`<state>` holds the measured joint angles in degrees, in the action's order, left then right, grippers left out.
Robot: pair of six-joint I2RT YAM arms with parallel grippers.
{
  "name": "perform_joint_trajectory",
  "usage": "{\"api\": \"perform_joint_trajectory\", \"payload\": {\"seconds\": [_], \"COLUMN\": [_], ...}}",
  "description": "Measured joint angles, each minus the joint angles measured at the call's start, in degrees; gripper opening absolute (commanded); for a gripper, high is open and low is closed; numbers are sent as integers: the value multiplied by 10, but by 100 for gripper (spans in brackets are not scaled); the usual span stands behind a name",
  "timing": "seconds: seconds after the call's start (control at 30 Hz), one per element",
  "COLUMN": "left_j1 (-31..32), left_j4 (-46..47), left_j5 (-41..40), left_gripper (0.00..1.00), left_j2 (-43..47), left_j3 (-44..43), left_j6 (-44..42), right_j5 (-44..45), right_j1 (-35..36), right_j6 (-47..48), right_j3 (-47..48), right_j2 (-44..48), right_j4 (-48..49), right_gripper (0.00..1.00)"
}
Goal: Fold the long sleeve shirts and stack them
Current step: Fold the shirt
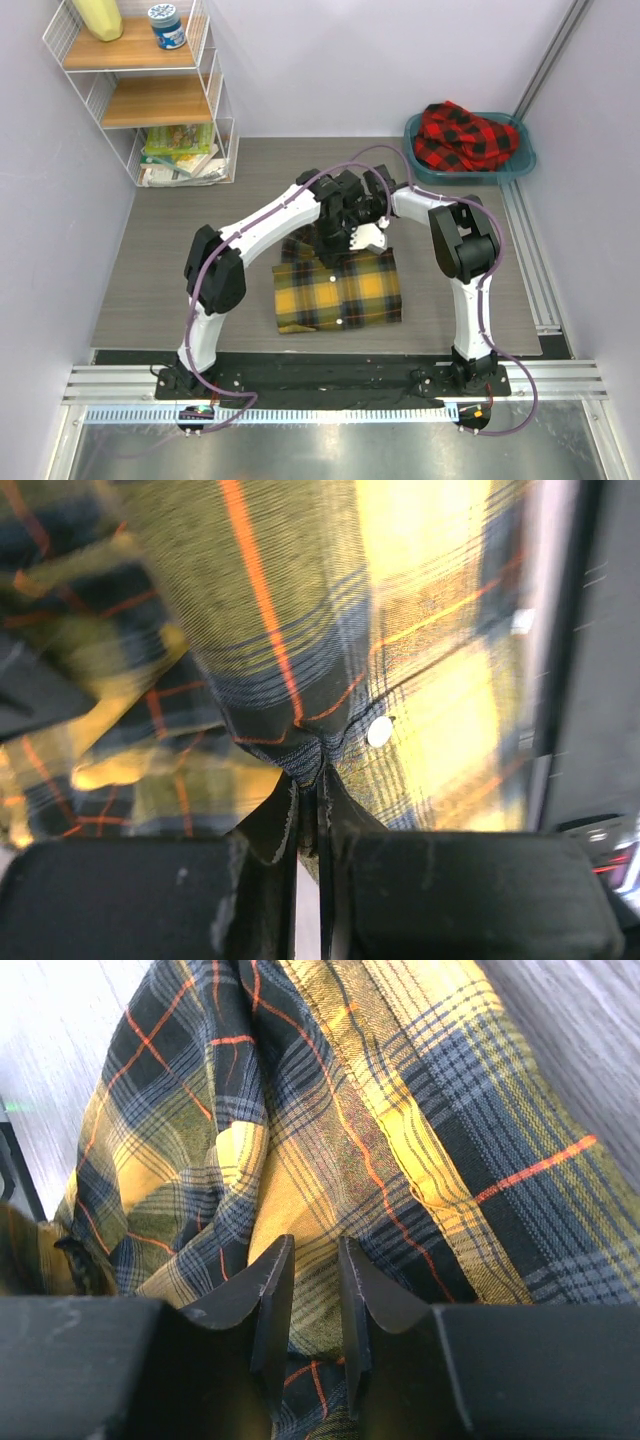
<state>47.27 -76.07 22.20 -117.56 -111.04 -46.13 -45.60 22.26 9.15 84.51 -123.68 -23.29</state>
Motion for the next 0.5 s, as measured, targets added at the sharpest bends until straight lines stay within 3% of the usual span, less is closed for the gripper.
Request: {"api": "perform_joint_trajectory", "payload": {"seconds": [0.23,0.33,0.5], "left_j1": [-33,-33,-12], "left_j4": [82,136,175], "left_j5": [-38,-42,-40], "left_gripper": [9,9,9], "left_j2": [-14,-14,-13], "left_j3": [84,141,156], "left_j6": [-60,-68,-59], "right_j5": [-17,-29,-49], "right_j1": [0,0,3], "right_j6": [2,2,-5], "right_j3": [-9,-16,-44], "right_j2": [0,0,9], "right_j4": [6,10,26], "right_gripper": [29,29,28]}}
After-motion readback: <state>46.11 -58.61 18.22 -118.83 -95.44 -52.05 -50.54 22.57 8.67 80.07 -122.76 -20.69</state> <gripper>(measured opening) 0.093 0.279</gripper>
